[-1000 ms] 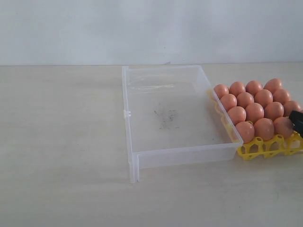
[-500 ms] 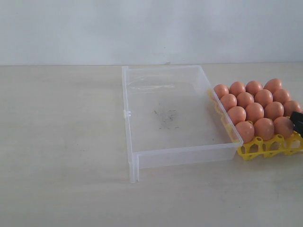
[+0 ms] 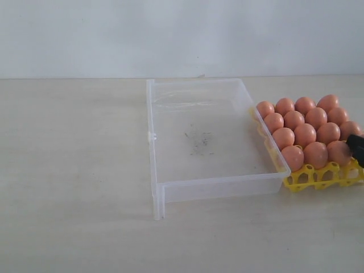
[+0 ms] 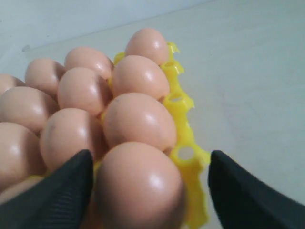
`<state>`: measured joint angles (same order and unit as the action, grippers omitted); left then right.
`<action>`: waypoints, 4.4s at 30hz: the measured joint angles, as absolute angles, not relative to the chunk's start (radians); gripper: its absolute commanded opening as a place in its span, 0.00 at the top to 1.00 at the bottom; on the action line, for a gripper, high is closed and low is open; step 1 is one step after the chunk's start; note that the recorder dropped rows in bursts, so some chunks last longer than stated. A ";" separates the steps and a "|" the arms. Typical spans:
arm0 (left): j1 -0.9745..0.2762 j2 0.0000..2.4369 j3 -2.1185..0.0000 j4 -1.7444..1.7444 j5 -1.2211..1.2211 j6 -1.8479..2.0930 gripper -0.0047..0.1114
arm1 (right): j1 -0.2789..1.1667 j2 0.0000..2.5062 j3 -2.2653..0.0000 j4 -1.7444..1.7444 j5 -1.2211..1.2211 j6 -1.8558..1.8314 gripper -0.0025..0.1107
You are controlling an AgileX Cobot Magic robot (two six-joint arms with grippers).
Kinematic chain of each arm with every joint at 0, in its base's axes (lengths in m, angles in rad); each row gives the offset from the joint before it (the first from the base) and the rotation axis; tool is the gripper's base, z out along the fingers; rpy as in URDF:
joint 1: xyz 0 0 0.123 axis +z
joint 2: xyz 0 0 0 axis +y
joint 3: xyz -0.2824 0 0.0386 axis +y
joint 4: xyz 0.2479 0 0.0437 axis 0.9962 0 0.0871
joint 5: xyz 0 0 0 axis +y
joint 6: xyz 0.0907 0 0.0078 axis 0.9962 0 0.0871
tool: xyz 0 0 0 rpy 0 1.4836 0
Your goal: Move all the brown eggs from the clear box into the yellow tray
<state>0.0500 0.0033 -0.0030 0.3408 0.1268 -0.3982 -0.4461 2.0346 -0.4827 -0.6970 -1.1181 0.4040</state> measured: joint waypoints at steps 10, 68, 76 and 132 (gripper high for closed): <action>0.050 0.003 -0.003 0.341 0.127 -0.398 0.93 | -0.446 2.039 -0.483 -0.715 -1.061 0.422 0.30; 0.050 0.003 -0.003 0.341 0.127 -0.398 0.93 | -0.440 1.986 -0.483 -0.708 -1.175 0.443 0.30; 0.050 0.003 -0.003 0.341 0.127 -0.398 0.93 | -0.440 1.983 -0.483 -0.715 -1.204 0.446 0.30; 0.050 0.003 -0.003 0.341 0.129 -0.398 0.93 | -0.199 0.005 -0.004 -0.142 0.154 0.922 0.98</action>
